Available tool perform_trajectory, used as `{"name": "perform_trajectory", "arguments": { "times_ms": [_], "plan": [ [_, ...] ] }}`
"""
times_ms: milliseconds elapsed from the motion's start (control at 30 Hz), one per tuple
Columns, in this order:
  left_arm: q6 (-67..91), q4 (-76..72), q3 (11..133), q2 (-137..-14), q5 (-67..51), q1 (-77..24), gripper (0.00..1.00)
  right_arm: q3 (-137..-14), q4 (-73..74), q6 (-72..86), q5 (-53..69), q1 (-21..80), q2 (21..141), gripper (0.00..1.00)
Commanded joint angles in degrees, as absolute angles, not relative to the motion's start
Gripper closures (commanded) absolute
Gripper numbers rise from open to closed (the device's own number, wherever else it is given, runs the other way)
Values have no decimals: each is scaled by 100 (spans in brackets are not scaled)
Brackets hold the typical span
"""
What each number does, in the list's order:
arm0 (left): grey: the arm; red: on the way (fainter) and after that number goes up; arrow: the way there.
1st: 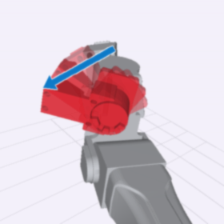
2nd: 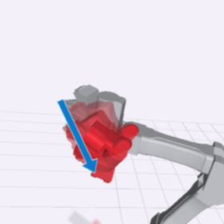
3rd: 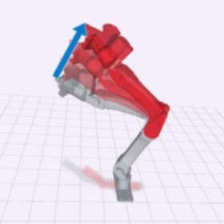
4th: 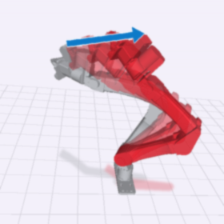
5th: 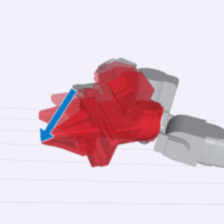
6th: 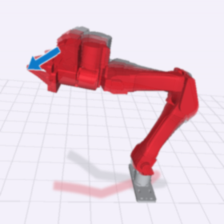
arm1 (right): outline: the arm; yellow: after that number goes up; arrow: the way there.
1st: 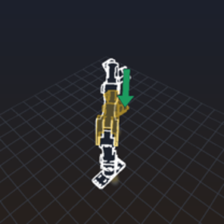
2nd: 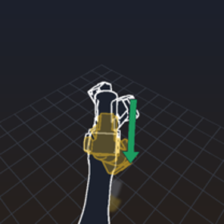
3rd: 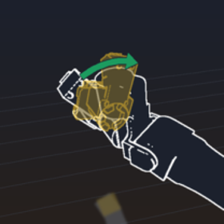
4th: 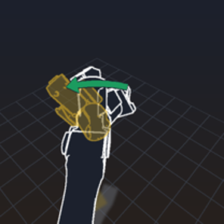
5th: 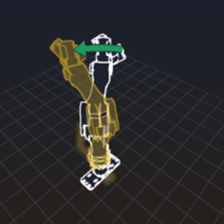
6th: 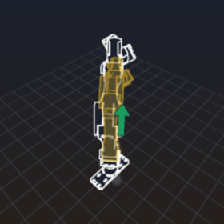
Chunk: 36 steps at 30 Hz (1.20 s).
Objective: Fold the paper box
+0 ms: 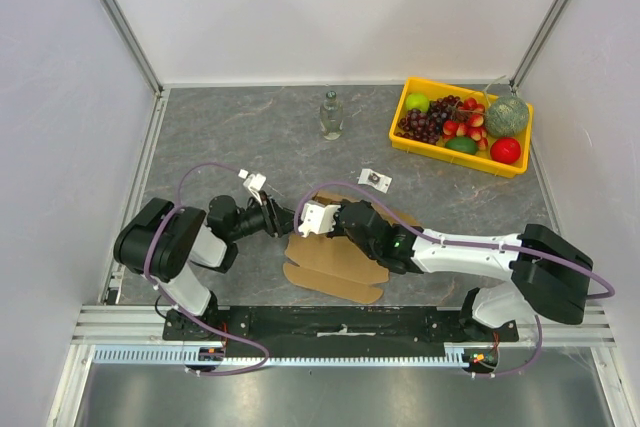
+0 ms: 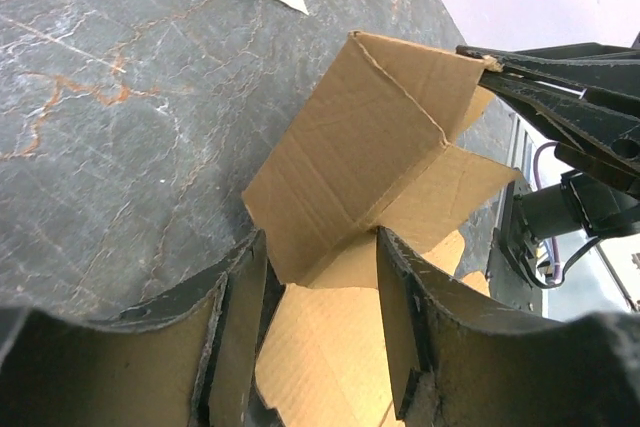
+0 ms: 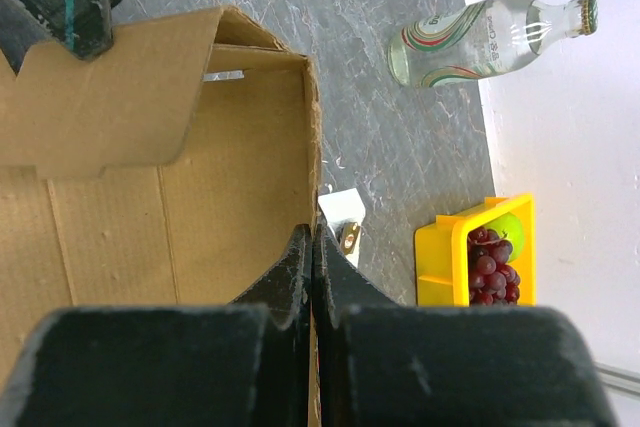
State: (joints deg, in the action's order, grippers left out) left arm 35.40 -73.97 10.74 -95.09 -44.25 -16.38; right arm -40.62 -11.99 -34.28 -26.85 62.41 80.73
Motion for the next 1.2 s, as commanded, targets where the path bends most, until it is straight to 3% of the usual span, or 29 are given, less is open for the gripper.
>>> {"name": "perform_trajectory", "arguments": {
  "times_ms": [0, 533, 800, 1167],
  "plan": [
    [3445, -9246, 1257, -9422, -4640, -1784, 45, -4052, -1336, -3278, -2584, 6284, 8121, 100],
    [2883, -8948, 1160, -9369, -4123, -2171, 39, -4104, -1257, -3164, -2487, 6310, 8200, 100],
    [2172, -7885, 1222, -8816, -3420, -2583, 33, -4131, -1231, -3085, -2470, 6354, 8262, 100],
    [1582, -6908, 1152, -8376, -2400, -3015, 33, -4113, -1292, -3041, -2487, 6407, 8192, 100]
  ]
}}
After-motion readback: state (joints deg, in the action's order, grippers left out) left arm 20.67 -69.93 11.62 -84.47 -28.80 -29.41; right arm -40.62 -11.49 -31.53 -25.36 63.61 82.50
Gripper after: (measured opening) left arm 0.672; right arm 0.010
